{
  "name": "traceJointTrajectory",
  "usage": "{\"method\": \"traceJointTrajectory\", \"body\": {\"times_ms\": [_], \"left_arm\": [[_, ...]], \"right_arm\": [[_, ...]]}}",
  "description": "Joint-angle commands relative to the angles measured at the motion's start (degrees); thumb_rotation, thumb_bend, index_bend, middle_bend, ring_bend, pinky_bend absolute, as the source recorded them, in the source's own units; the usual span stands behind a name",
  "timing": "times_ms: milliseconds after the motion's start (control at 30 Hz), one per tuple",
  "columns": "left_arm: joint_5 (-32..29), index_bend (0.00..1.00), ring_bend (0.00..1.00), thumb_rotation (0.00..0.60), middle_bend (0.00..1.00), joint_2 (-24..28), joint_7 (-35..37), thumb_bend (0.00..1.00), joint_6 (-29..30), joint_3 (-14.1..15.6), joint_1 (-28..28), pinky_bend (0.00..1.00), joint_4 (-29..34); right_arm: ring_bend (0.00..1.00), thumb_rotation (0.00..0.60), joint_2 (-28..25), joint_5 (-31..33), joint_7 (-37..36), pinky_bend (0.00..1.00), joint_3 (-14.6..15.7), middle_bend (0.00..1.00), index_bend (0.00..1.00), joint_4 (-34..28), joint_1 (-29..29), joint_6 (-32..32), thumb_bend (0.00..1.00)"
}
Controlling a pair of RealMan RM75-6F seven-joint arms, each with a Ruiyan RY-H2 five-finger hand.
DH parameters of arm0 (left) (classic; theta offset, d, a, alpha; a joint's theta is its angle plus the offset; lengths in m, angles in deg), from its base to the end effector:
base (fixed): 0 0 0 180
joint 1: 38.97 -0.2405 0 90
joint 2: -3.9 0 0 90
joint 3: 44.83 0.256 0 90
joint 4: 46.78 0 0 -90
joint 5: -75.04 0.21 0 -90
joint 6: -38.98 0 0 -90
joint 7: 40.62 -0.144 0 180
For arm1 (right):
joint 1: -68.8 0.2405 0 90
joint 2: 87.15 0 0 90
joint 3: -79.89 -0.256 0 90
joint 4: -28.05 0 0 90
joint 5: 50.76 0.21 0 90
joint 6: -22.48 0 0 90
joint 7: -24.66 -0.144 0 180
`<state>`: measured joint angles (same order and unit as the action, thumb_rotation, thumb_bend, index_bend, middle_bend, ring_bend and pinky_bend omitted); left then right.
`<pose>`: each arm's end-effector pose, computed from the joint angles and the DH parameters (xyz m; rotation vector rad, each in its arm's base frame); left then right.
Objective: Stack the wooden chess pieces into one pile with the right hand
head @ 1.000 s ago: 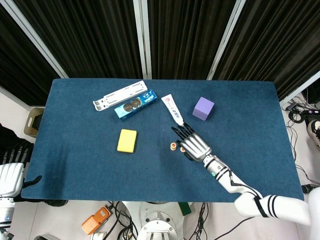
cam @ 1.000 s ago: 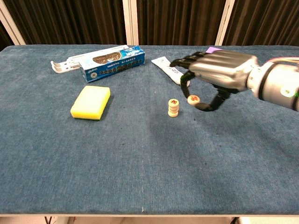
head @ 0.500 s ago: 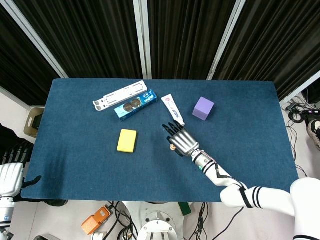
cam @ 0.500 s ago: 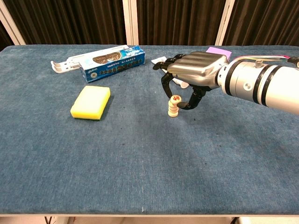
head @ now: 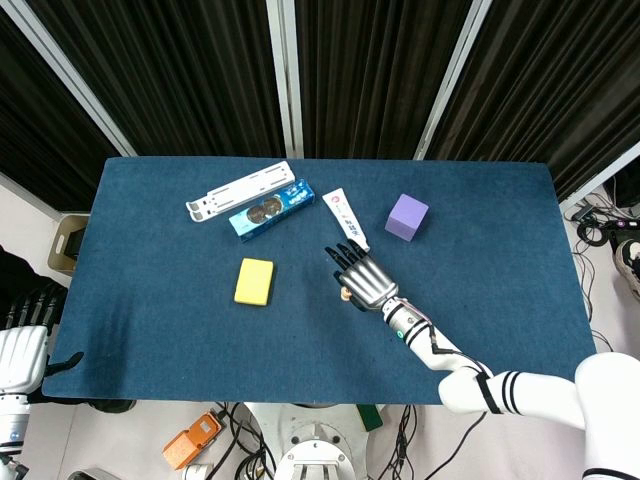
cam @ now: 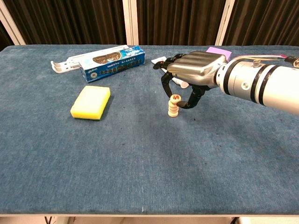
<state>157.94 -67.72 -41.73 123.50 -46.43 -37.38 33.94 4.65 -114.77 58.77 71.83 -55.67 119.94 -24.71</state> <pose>-0.3570 0.1582 0.1351 -1.3418 -0.9119 -0.7476 -0.0988 -0.3398 -0.0546 2.1858 -0.6083 0.7784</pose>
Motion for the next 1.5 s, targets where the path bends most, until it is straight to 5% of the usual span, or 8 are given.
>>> {"method": "traceJointTrajectory", "body": {"times_ms": [33, 1000, 1200, 1333, 1500], "left_arm": [[-0.03, 0.08, 0.0, 0.6, 0.01, -0.06, -0.02, 0.0, -0.16, 0.04, 0.04, 0.0, -0.1], [0.05, 0.08, 0.0, 0.6, 0.01, -0.39, 0.41, 0.0, -0.18, -0.04, 0.12, 0.0, -0.67], [0.17, 0.08, 0.0, 0.6, 0.01, -0.39, 0.68, 0.0, -0.1, -0.34, 0.39, 0.0, -0.85], [0.35, 0.08, 0.0, 0.6, 0.01, -0.16, 1.07, 0.0, -0.05, -0.54, 0.62, 0.0, -0.77], [1.14, 0.08, 0.0, 0.6, 0.01, -0.46, 1.84, 0.0, 0.86, -0.86, 0.83, 0.0, -0.89]], "right_arm": [[0.0, 0.6, 0.12, 0.08, -0.03, 0.0, 0.17, 0.03, 0.52, 0.15, 0.18, -0.04, 0.55], [0.0, 0.6, -0.24, -0.42, -0.95, 0.0, 1.44, 0.02, 0.45, -0.72, 0.57, -2.28, 0.55], [0.0, 0.6, -5.51, -5.03, -4.14, 0.0, 1.36, 0.01, 0.4, -6.51, -4.13, -11.22, 0.54], [0.0, 0.6, -10.97, -7.32, -4.73, 0.0, 2.74, 0.01, 0.22, -11.02, -10.63, -21.01, 0.41], [0.0, 0.6, -18.15, -10.9, -8.86, 0.0, 6.17, 0.0, 0.08, -14.95, -20.69, -33.32, 0.37]]}}
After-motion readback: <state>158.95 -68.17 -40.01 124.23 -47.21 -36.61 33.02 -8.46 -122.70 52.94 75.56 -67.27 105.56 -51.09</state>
